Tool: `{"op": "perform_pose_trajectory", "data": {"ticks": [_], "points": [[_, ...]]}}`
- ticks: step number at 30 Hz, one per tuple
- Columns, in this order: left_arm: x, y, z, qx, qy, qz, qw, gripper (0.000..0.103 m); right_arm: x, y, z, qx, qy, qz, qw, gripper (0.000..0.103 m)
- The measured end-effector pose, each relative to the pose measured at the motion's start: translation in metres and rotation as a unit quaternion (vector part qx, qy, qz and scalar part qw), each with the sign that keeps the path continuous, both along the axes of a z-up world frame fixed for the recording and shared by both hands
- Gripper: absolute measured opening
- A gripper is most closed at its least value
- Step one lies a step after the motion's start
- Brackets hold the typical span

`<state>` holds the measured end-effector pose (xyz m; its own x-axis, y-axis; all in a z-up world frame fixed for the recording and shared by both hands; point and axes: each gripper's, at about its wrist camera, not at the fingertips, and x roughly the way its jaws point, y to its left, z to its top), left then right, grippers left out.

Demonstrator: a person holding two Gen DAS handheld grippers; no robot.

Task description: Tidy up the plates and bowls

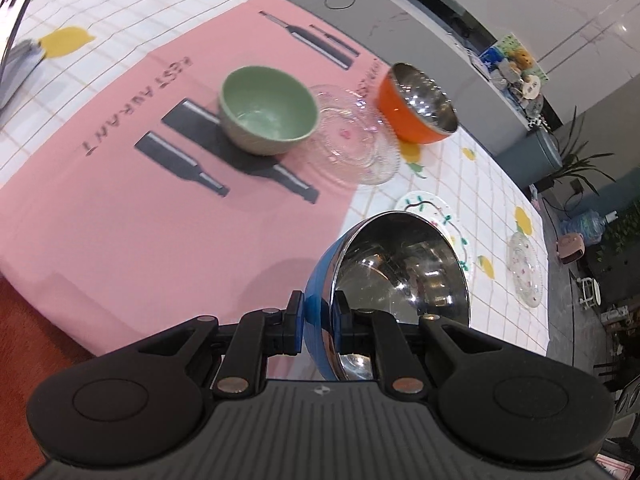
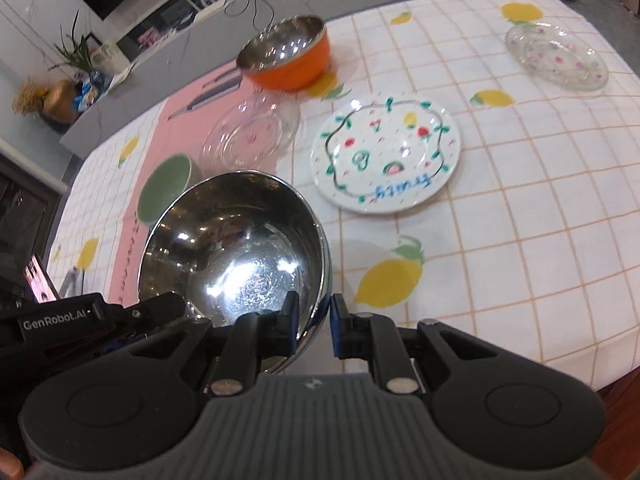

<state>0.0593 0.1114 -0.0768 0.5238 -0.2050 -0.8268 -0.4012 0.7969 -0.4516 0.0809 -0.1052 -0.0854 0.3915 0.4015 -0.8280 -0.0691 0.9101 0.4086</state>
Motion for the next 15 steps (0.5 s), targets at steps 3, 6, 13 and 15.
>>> {"op": "perform_pose_trajectory", "data": {"ticks": [3, 6, 13, 15], "points": [[-0.002, 0.003, -0.006, -0.002, 0.004, 0.003, 1.0000, 0.015, 0.000, 0.006, -0.005, -0.004, 0.008, 0.007, 1.000, 0.014], [0.000, 0.004, -0.012, -0.003, 0.011, 0.002, 0.9999, 0.015, 0.001, 0.007, -0.010, -0.007, 0.016, 0.007, 1.000, 0.014], [0.004, 0.006, -0.024, -0.007, 0.022, 0.006, 0.9997, 0.015, 0.007, 0.008, -0.020, -0.012, 0.029, 0.005, 0.999, 0.014], [0.005, 0.006, -0.026, -0.007, 0.022, 0.008, 0.9997, 0.014, 0.009, 0.009, -0.022, -0.015, 0.029, 0.006, 0.999, 0.014]]}}
